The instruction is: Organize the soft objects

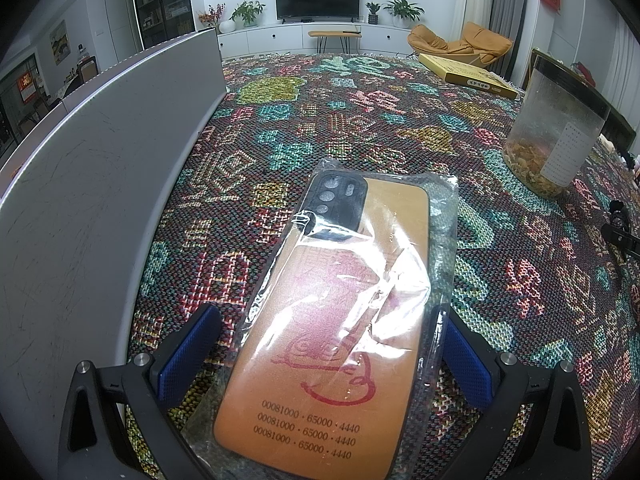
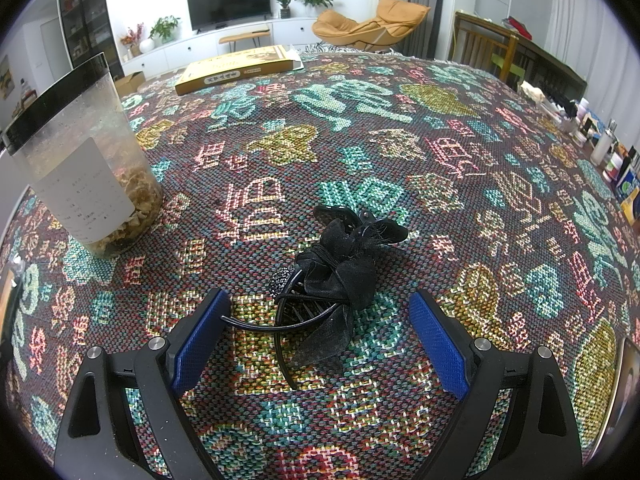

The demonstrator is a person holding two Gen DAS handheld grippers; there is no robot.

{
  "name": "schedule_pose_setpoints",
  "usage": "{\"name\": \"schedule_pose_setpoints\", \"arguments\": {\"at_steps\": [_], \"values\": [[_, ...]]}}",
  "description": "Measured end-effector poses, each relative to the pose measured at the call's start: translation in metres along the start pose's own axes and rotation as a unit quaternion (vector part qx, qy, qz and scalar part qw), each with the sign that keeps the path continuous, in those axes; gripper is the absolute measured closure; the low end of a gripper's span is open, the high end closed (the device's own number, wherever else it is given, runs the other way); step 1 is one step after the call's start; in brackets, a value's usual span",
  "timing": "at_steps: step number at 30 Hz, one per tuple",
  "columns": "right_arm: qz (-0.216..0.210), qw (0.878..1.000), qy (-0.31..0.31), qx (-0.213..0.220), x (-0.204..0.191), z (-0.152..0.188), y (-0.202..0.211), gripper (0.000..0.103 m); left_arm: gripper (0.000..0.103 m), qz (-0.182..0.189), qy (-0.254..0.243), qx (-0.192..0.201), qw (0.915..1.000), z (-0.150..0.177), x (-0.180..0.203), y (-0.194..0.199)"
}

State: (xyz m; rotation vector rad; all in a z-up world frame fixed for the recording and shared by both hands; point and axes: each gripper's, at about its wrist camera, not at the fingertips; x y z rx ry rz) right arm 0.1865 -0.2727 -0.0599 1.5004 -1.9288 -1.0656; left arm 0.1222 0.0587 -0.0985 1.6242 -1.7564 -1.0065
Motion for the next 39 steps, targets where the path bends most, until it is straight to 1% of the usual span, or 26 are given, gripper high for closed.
{"name": "schedule_pose_setpoints", "arguments": {"at_steps": [36,37,38,39], "values": [[0.000,1.000,0.000,0.000,0.0000,0.0000,-0.0001,0.010,0.000,0.001,0.001,0.000,1.0000,0.0000,-0.0005,0.0001],[0.002,1.000,-0.001,0.000,-0.0003,-0.0001,-0.0002,0.010,0.000,0.003,0.002,-0.001,1.0000,-0.0002,-0.0007,-0.0001],[0.002,1.000,-0.003,-0.001,-0.0001,-0.0007,-0.0005,0.009,0.000,0.010,-0.002,-0.015,0.9998,-0.0025,-0.0016,-0.0007],[-0.004,1.000,-0.003,-0.011,0.0017,-0.0036,-0.0019,0.009,0.000,0.025,-0.012,-0.038,0.9989,-0.0055,-0.0030,-0.0011]]}}
Point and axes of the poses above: each gripper's, at about its wrist camera, not at the fingertips, and y roughly against the way its jaws point, x to its right, z to its underside, and after that the axes turned 10 degrees about -y, right-handed
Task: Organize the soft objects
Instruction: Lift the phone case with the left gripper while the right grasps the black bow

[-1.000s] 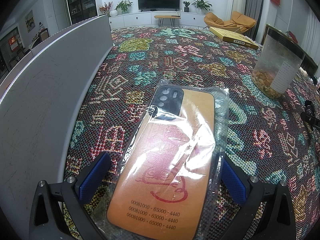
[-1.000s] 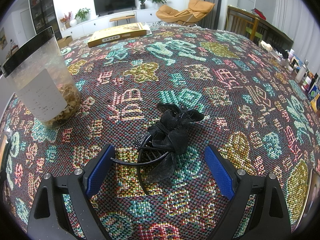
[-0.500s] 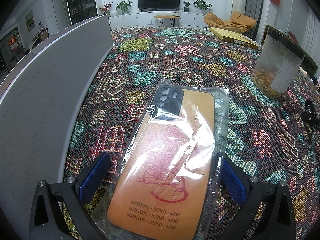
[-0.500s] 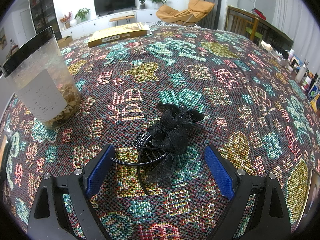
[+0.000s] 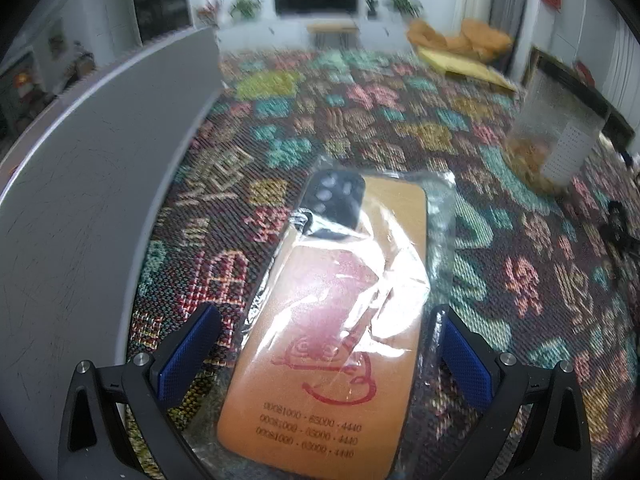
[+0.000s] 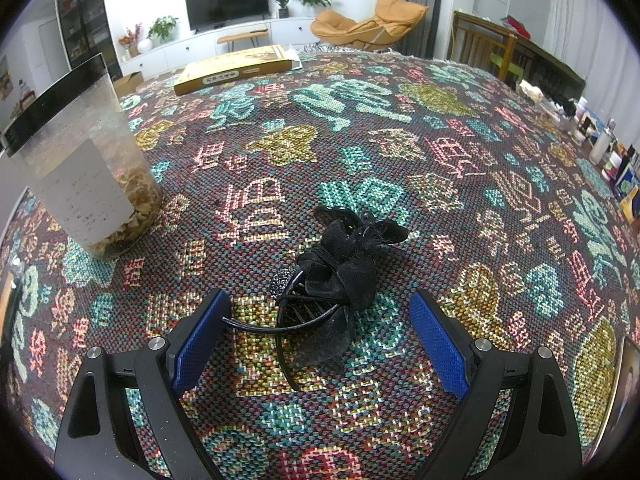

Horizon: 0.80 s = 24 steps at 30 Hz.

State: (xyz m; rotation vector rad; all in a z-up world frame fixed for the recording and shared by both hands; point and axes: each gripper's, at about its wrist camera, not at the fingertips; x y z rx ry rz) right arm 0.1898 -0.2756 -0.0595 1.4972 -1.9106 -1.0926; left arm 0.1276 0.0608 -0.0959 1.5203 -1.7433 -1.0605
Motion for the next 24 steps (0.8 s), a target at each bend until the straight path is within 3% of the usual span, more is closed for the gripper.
{"name": "schedule_pose_setpoints", "arguments": {"at_steps": [2,4,6,9,12,13,14,15,21,24], "values": [[-0.020,0.999,0.013,-0.032,0.003,-0.009,-0.002,0.009,0.000,0.040,-0.017,-0.058,0.9974,-0.007,-0.007,0.001],[-0.054,0.997,0.000,-0.062,0.014,-0.018,-0.001,0.009,0.000,0.081,0.008,-0.101,0.9916,-0.008,-0.021,0.004],[-0.066,0.993,-0.014,-0.092,0.020,-0.027,-0.003,0.010,0.000,0.105,0.010,-0.111,0.9882,-0.007,-0.025,0.005],[-0.046,0.993,-0.001,-0.109,0.012,-0.040,-0.006,0.011,0.000,0.070,-0.047,-0.127,0.9883,-0.012,-0.009,-0.001],[-0.014,0.992,0.004,-0.127,0.005,-0.042,-0.019,0.016,0.000,0.042,-0.097,-0.110,0.9884,-0.011,0.010,-0.002],[-0.006,0.992,-0.001,-0.123,0.006,-0.043,-0.019,0.033,0.007,0.043,-0.099,-0.101,0.9890,-0.010,0.012,0.001],[0.002,0.993,0.000,-0.115,0.007,-0.044,-0.016,0.053,0.020,0.052,-0.097,-0.091,0.9897,-0.009,0.013,0.005],[-0.009,0.993,-0.006,-0.114,0.010,-0.045,-0.013,0.053,0.029,0.048,-0.094,-0.078,0.9914,-0.009,0.013,0.010],[-0.087,0.987,-0.067,-0.117,0.041,-0.043,0.022,0.053,0.029,0.115,-0.059,-0.024,0.9913,-0.002,0.010,0.046],[-0.112,0.987,-0.051,-0.098,0.029,-0.042,0.057,0.053,0.029,0.157,-0.037,0.012,0.9868,0.001,0.005,0.084]]}}
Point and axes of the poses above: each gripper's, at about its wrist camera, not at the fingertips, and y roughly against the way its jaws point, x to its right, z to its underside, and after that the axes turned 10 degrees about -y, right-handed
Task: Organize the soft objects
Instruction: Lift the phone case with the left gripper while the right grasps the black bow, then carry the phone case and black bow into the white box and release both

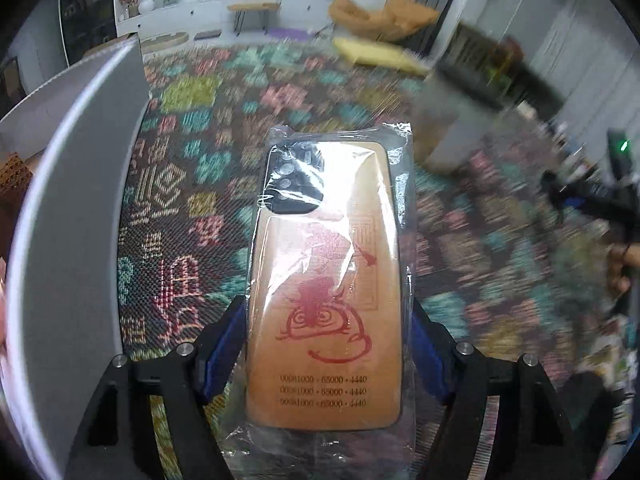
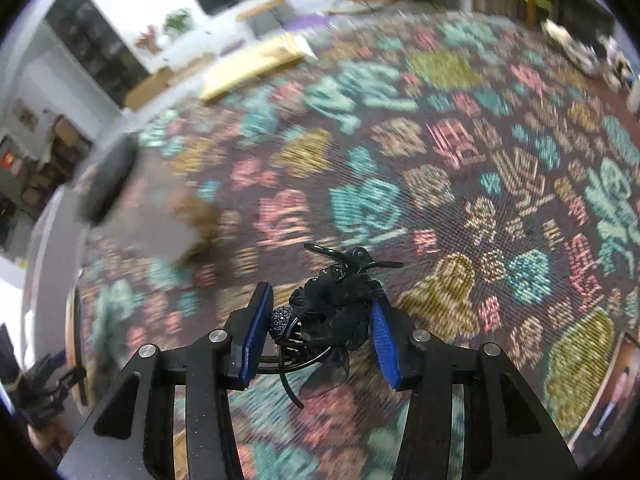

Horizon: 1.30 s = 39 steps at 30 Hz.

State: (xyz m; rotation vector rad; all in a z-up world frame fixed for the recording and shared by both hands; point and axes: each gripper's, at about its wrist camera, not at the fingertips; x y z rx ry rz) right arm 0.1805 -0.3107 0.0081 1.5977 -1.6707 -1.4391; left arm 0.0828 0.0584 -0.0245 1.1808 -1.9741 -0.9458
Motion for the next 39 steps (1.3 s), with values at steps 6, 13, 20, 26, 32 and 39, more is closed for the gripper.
{"name": "schedule_pose_setpoints", "arguments": {"at_steps": [6,13,20,26,32,39], "values": [[-0.132,0.989,0.071,-0.008,-0.109,0.039,0.062,0.053,0.029,0.014,0.035,0.086,0.9956,0.000,-0.024,0.105],[-0.278,0.935,0.213,-0.051,-0.323,0.123,0.088,0.053,0.023,-0.172,0.061,0.082,0.9799,0.044,-0.097,0.187],[-0.259,0.922,0.280,-0.070,-0.445,0.181,0.039,0.023,0.015,-0.250,0.113,0.070,0.9590,0.090,-0.142,0.205],[-0.230,0.930,0.283,-0.037,-0.435,0.187,0.044,0.023,0.002,-0.327,0.114,0.109,0.9316,0.099,-0.126,0.223],[-0.200,0.922,0.331,-0.002,-0.427,0.206,0.068,0.023,0.000,-0.361,0.154,0.121,0.9118,0.104,-0.115,0.238],[-0.174,0.921,0.348,0.003,-0.425,0.232,0.069,0.023,0.000,-0.347,0.154,0.093,0.9203,0.104,-0.110,0.228]]}}
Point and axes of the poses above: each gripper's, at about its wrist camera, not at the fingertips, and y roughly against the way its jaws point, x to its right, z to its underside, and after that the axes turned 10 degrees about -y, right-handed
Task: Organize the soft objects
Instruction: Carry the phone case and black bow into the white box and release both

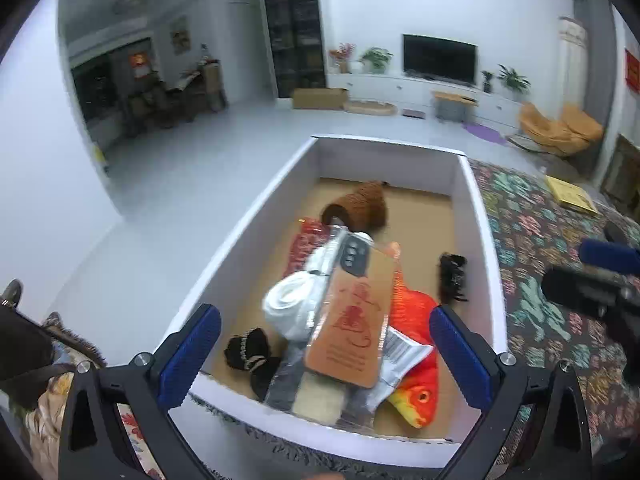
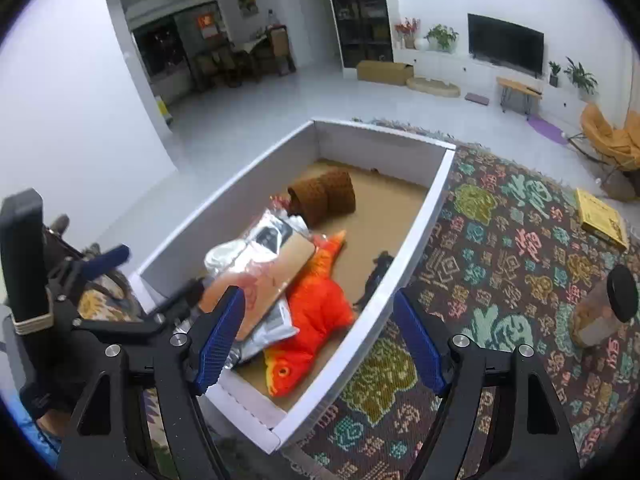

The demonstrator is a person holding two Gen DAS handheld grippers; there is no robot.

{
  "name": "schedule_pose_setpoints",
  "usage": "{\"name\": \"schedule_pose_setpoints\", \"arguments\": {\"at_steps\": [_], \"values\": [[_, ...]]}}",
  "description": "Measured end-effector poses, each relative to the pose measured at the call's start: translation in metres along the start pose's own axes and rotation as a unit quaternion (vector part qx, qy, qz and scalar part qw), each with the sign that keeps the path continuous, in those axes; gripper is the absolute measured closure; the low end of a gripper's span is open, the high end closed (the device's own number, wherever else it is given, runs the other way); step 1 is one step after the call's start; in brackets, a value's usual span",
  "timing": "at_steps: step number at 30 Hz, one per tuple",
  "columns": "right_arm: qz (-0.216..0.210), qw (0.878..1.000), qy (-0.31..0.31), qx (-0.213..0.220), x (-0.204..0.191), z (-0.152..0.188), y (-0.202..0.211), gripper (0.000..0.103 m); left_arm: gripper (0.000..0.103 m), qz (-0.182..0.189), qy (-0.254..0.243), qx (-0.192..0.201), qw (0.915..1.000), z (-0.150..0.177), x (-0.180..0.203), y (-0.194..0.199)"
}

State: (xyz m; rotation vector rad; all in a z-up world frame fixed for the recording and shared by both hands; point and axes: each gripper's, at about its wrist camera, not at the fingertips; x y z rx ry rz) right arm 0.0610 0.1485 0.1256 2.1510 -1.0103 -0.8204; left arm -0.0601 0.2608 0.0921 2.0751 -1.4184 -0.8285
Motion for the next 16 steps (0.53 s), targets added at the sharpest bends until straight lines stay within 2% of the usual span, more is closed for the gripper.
{"name": "schedule_pose_setpoints", "arguments": {"at_steps": [8,13,16], "values": [[0.013,1.000,-0.001,-0.001,0.002,0.007,-0.001,0.023,0.000,0.003,0.007,0.005,1.0000,0.000,-0.002,0.005],[0.012,1.000,0.003,0.003,0.002,0.011,0.001,0.023,0.000,0.041,0.031,0.014,0.9986,0.006,-0.008,0.010],[0.007,1.000,0.002,0.008,0.003,0.014,0.004,0.023,0.000,0.021,0.021,0.024,0.9993,0.008,-0.002,0.016]]}}
Point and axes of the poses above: each gripper's, at about its wrist camera, not at the fingertips, and y roughly against the way its jaws point, x to its right, z to its underside, and after that the axes turned 10 degrees about -y, right-handed
